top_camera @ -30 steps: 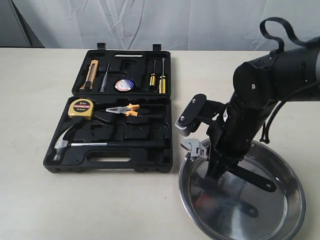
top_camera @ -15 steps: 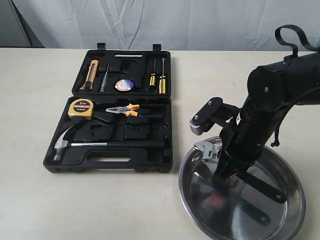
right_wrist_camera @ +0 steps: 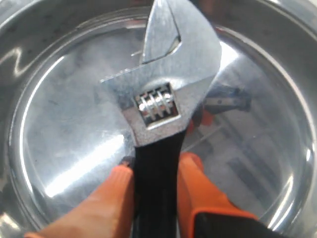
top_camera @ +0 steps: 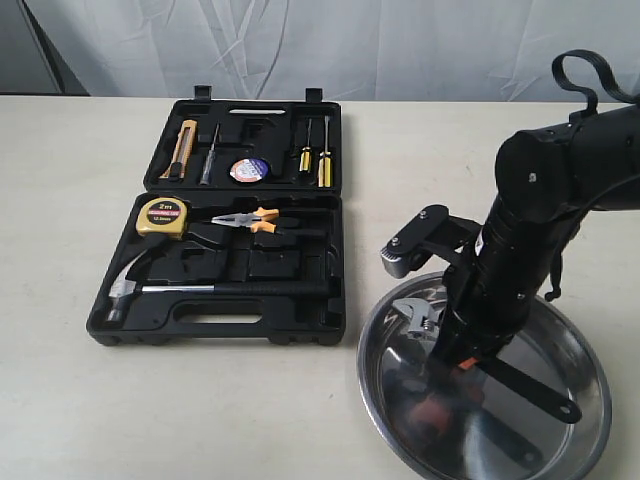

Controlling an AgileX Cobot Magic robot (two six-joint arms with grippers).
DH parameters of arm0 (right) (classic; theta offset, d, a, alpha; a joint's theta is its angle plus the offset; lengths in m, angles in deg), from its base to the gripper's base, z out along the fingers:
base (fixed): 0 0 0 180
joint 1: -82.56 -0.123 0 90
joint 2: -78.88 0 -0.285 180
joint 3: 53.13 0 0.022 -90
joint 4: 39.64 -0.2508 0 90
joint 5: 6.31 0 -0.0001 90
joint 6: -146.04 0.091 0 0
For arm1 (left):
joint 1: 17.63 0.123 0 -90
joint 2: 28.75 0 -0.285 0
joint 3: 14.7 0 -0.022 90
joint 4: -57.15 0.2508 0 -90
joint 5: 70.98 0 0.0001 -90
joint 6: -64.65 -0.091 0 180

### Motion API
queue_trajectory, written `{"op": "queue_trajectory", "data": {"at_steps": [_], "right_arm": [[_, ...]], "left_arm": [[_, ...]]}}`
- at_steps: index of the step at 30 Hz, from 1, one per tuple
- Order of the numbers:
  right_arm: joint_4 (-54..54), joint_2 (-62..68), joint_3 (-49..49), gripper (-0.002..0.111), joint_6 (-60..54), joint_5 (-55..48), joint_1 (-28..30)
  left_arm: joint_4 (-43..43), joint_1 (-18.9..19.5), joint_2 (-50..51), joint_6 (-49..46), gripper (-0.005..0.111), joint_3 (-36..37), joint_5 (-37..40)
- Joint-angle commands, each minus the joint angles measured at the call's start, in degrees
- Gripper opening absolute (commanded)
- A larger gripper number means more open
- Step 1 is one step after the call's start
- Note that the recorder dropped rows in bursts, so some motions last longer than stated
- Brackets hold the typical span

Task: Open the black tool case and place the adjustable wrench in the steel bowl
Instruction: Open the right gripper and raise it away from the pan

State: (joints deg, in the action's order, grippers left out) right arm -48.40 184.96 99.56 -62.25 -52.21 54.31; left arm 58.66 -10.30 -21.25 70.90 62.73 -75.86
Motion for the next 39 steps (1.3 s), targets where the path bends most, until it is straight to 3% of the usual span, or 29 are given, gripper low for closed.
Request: {"op": "queue_trajectory", "data": {"at_steps": [1,5,10,12,16,17,28,39], "right_arm": [[-0.51,-0.74,-0.04,0.016,-0.02,0.15,0.33],[-0.39,-0.74,-0.04,0.037,-0.02,-0.32,0.33],[-0.85,-0.74,-0.04,0.039,0.12,-0.43,0.33],[-1.87,-0.98,-0.04,0.035,0.92,0.48,0.33],[-5.36,-3.71,-0.04,0.002,0.92,7.7,0.33],[-6.0,-4.81,-0.04,0.0,0.92,10.34,0.33],[-14.03,-14.93,-0.04,0.0,1.02,38.02,0.33],[-13.53,-15.82,-0.04,0.0,0.88,45.91,0.33]], "left_arm": [[0.14,-0.09,0.29,0.18,0.0,-0.22,-0.31],[0.14,-0.09,0.29,0.18,0.0,-0.22,-0.31],[0.14,-0.09,0.29,0.18,0.0,-0.22,-0.31],[0.14,-0.09,0.29,0.18,0.0,-0.22,-0.31],[0.14,-0.09,0.29,0.18,0.0,-0.22,-0.31],[0.14,-0.09,0.29,0.18,0.0,-0.22,-0.31],[0.14,-0.09,0.29,0.03,0.0,-0.22,-0.31],[0.14,-0.09,0.29,0.03,0.0,-0.22,-0.31]]}}
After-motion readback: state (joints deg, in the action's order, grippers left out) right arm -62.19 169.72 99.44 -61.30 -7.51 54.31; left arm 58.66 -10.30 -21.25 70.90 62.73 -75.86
